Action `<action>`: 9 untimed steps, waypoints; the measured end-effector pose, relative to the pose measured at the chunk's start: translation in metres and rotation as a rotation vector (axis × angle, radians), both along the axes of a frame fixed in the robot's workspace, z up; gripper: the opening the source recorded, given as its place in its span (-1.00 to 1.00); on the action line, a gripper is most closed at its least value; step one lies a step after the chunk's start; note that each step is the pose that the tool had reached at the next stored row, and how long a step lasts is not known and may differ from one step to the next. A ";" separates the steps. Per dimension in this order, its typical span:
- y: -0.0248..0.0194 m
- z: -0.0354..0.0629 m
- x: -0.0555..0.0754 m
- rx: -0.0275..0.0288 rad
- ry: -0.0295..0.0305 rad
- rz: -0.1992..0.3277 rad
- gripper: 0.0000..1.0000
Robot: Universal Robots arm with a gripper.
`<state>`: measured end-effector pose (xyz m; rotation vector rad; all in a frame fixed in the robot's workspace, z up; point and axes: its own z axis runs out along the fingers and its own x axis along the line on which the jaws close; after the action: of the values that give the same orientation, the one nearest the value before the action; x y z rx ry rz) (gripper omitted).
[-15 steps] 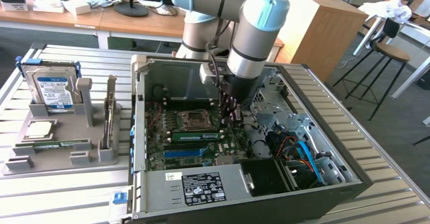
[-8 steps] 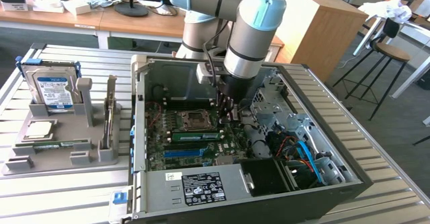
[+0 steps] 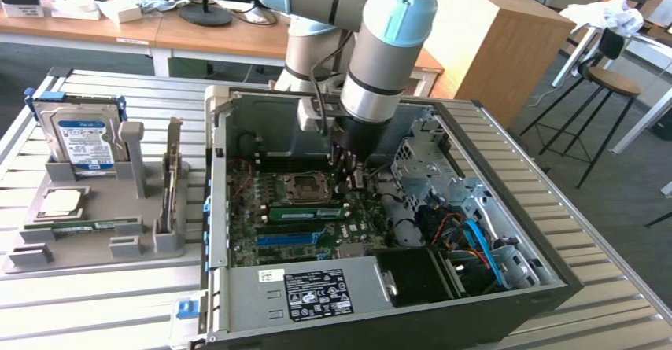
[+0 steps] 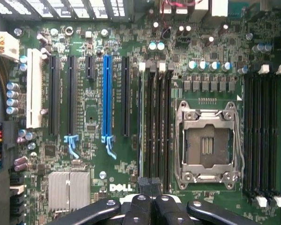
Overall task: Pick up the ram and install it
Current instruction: 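Press down the ram until it locks into place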
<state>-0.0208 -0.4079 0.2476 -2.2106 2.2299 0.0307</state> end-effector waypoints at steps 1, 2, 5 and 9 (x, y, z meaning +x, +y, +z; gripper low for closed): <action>0.0000 0.0000 -0.002 0.0009 -0.0005 0.000 -0.80; 0.0000 0.0000 -0.004 0.0021 -0.0010 0.000 -0.80; 0.0000 0.0000 -0.011 0.0057 -0.0031 0.000 -0.80; 0.0000 0.0000 -0.020 0.0102 -0.0063 0.000 -0.80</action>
<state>-0.0410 -0.4079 0.2476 -2.2025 2.2215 0.0350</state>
